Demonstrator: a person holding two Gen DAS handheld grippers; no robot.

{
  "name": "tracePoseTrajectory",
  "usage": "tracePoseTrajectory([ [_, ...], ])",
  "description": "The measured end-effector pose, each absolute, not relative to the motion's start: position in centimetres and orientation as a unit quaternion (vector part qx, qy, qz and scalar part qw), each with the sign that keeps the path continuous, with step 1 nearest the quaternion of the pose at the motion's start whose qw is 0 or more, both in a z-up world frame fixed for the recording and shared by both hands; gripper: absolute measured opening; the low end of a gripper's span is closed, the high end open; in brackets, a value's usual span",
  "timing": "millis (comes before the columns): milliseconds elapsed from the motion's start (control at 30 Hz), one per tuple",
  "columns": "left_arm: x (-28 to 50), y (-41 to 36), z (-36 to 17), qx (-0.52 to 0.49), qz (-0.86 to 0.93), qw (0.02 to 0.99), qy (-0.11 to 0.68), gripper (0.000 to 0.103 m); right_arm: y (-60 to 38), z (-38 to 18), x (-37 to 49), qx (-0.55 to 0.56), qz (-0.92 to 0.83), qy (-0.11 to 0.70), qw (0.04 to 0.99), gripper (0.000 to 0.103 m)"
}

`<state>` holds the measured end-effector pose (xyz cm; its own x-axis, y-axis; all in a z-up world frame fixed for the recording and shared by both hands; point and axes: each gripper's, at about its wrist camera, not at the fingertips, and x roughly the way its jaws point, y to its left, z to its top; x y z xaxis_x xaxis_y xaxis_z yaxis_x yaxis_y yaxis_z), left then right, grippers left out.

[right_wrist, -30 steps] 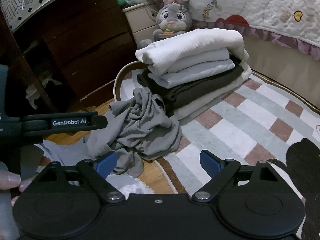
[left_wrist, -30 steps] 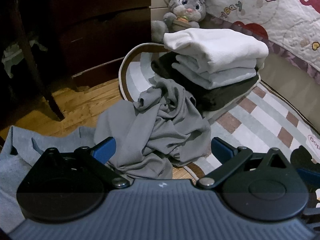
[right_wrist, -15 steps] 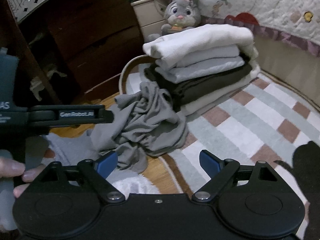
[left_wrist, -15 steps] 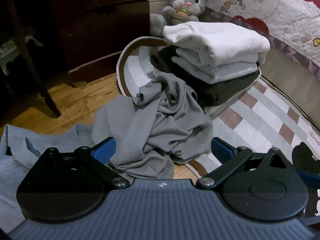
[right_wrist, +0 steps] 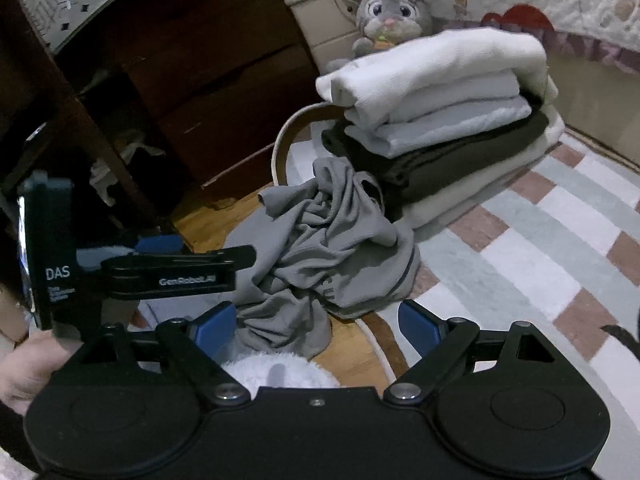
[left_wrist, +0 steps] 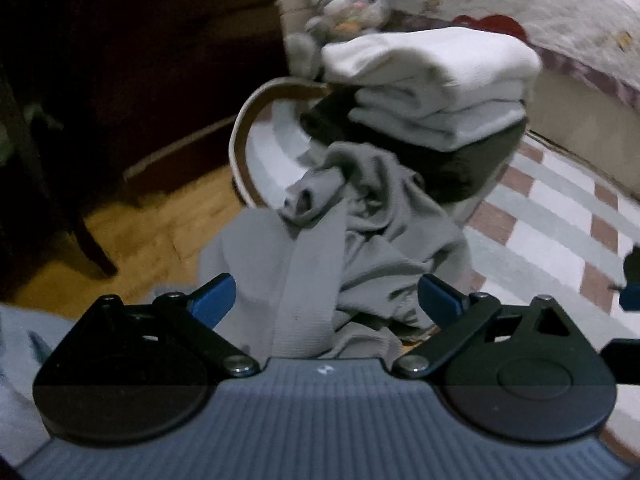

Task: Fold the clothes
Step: 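Grasp the grey shirt with the left gripper while the right gripper grasps it too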

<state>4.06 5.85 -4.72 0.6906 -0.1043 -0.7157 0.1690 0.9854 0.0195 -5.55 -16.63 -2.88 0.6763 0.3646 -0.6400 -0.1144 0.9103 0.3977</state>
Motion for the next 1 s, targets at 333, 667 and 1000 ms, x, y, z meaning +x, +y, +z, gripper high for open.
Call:
tracePoseTrajectory([
  [333,8.7,8.8,-10.3,-0.063,-0.094,0.909,0.401,0.070,-17.5,-6.5,1.2,0.221,0.163,0.377,0.884,0.059],
  [667,11.9,8.2,-12.9,-0.010,-0.111,0.906,0.408,0.072,-19.6,-12.6,8.7,0.323,0.092,0.402,0.852,0.091],
  [1000,12.2,8.9,-15.2,-0.062,-0.064,0.902,0.423,0.041,-19.1,-18.1,12.2,0.378,0.110,0.431,0.812,0.030],
])
